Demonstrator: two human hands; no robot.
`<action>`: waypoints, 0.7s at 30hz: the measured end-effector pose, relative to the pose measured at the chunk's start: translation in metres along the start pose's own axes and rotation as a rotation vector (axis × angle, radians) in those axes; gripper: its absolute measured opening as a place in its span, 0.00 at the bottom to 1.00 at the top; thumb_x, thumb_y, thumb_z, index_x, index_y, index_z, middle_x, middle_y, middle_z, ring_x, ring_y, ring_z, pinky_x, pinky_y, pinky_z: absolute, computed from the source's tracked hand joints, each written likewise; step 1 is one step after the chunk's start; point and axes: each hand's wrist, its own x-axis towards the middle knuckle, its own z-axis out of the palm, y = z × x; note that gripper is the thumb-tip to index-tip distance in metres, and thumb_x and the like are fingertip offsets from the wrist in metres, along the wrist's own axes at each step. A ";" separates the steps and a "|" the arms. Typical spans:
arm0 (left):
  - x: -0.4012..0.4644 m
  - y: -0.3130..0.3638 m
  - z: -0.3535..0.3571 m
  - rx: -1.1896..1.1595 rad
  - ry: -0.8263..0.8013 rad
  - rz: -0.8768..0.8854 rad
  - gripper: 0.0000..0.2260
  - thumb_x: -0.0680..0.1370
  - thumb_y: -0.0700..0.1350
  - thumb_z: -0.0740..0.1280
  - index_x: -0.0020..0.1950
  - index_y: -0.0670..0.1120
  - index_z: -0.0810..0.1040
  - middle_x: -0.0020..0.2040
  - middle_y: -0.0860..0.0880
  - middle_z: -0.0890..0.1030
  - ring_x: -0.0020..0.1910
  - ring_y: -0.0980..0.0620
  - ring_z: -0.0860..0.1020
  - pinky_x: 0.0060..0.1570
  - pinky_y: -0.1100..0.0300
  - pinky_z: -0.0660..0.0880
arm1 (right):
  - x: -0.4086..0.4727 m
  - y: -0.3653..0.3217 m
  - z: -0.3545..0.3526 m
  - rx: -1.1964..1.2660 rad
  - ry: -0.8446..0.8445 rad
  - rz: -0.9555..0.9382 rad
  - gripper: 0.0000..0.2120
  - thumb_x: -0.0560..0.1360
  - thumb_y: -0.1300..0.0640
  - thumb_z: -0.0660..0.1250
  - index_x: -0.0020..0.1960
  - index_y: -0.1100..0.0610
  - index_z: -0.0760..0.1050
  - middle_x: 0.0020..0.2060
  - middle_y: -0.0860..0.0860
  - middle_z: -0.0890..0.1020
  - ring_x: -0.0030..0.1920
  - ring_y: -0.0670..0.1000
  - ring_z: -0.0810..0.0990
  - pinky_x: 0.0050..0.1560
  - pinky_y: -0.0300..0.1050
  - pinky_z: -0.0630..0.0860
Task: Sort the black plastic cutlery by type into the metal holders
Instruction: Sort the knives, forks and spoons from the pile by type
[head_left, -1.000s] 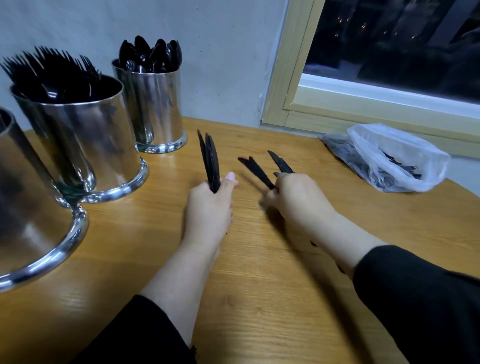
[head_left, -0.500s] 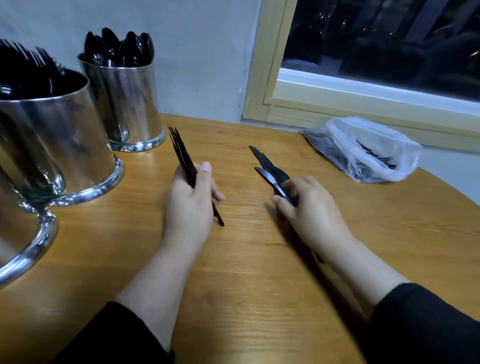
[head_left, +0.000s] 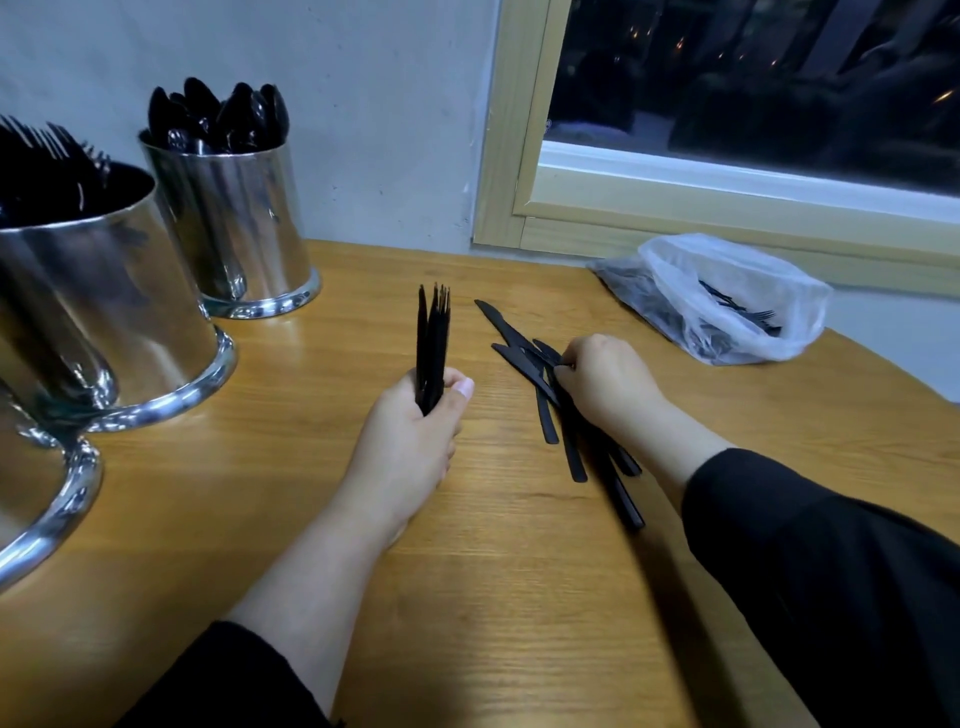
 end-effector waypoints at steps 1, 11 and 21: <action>0.000 0.000 0.000 0.000 -0.001 0.000 0.06 0.84 0.48 0.66 0.50 0.48 0.79 0.32 0.51 0.70 0.28 0.51 0.66 0.28 0.56 0.67 | 0.002 -0.001 -0.001 0.006 -0.006 0.022 0.09 0.79 0.53 0.67 0.50 0.59 0.80 0.44 0.55 0.82 0.44 0.56 0.80 0.47 0.53 0.81; 0.001 0.000 -0.001 -0.004 -0.013 -0.004 0.06 0.84 0.48 0.66 0.50 0.49 0.79 0.30 0.53 0.70 0.28 0.52 0.67 0.29 0.55 0.67 | -0.020 0.005 -0.026 0.316 0.035 0.059 0.06 0.79 0.54 0.68 0.52 0.56 0.80 0.40 0.51 0.82 0.41 0.50 0.81 0.40 0.44 0.80; -0.001 0.003 -0.001 -0.007 -0.004 -0.001 0.06 0.84 0.48 0.65 0.52 0.48 0.79 0.30 0.54 0.70 0.27 0.52 0.67 0.28 0.56 0.68 | -0.040 -0.014 -0.021 0.086 -0.160 -0.076 0.13 0.79 0.49 0.69 0.60 0.53 0.79 0.50 0.50 0.82 0.50 0.50 0.80 0.52 0.48 0.80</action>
